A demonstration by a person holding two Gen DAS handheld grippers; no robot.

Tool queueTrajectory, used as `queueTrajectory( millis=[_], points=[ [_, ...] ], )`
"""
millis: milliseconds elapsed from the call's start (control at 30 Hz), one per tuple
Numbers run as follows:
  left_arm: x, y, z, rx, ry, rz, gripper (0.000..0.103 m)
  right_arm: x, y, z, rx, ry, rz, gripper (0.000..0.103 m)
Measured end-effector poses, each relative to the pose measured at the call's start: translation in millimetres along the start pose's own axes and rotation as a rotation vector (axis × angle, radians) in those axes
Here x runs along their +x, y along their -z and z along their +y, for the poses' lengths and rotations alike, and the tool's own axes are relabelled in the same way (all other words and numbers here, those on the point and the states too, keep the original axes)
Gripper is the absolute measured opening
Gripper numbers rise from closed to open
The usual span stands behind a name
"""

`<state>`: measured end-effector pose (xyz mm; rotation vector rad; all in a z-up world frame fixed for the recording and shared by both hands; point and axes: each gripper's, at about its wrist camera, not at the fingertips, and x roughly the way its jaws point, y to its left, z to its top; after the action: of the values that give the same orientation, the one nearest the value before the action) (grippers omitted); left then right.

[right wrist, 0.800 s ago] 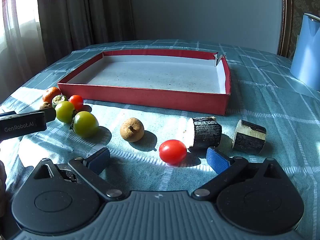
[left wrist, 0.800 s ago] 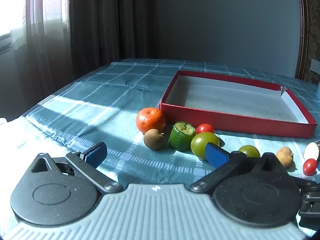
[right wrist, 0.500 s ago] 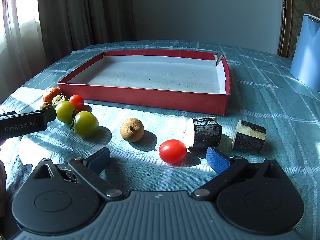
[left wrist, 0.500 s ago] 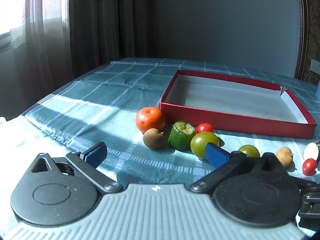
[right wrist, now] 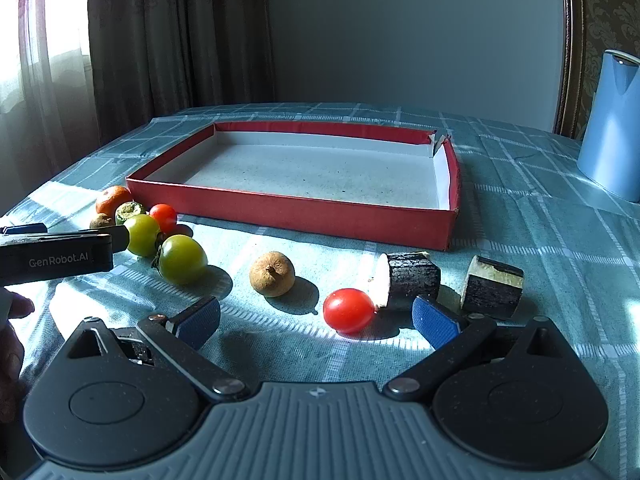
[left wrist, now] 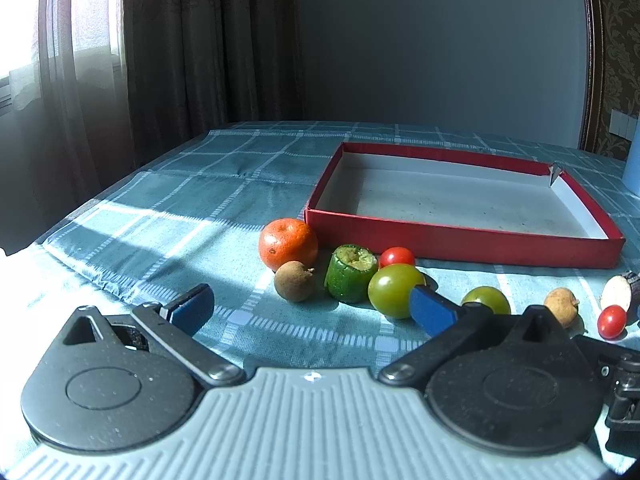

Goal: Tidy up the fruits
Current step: 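Move the right gripper toward the dark bark log pieces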

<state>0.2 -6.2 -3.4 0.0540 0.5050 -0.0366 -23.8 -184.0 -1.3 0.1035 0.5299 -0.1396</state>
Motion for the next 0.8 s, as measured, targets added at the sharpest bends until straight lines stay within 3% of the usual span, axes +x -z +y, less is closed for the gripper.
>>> queueTrajectory(
  millis=[800],
  points=[
    [2,-2,3,-0.001,0.003,0.014,0.103,-14,4,-5,0.033,-0.001,-0.096,0.103]
  ],
)
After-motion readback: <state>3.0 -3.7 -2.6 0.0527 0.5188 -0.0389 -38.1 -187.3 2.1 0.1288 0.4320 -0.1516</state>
